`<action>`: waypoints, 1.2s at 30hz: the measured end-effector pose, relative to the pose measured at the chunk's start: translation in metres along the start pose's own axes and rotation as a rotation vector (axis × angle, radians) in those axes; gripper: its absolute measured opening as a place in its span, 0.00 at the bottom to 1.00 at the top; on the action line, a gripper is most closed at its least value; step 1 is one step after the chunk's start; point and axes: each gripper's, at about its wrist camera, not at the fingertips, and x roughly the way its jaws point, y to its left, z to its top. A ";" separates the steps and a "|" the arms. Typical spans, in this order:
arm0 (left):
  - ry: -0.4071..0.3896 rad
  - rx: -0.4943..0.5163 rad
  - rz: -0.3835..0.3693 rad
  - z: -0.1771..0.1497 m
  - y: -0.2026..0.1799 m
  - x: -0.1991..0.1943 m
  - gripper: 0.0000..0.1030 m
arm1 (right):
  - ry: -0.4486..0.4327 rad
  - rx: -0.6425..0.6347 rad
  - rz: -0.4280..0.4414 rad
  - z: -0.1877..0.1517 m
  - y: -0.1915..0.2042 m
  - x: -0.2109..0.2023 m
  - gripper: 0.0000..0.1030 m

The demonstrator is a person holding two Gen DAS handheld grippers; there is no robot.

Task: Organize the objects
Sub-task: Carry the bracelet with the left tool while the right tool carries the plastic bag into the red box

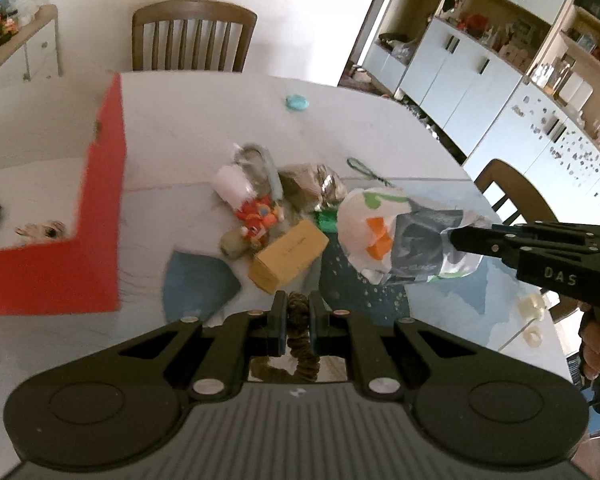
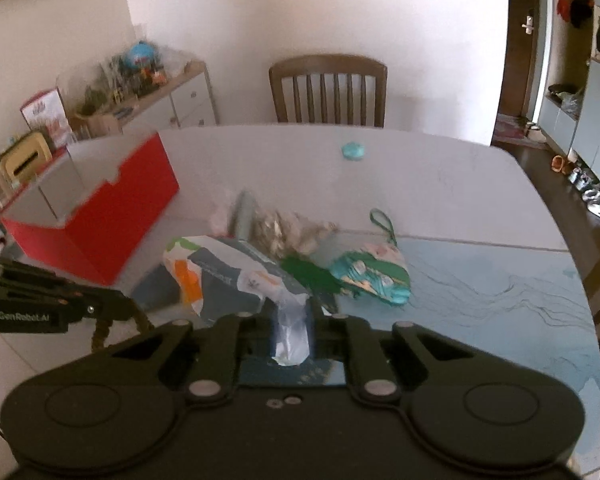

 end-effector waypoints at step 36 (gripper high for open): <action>-0.139 -0.047 0.232 0.086 0.218 -0.099 0.10 | -0.046 -0.094 0.075 0.133 0.228 0.085 0.12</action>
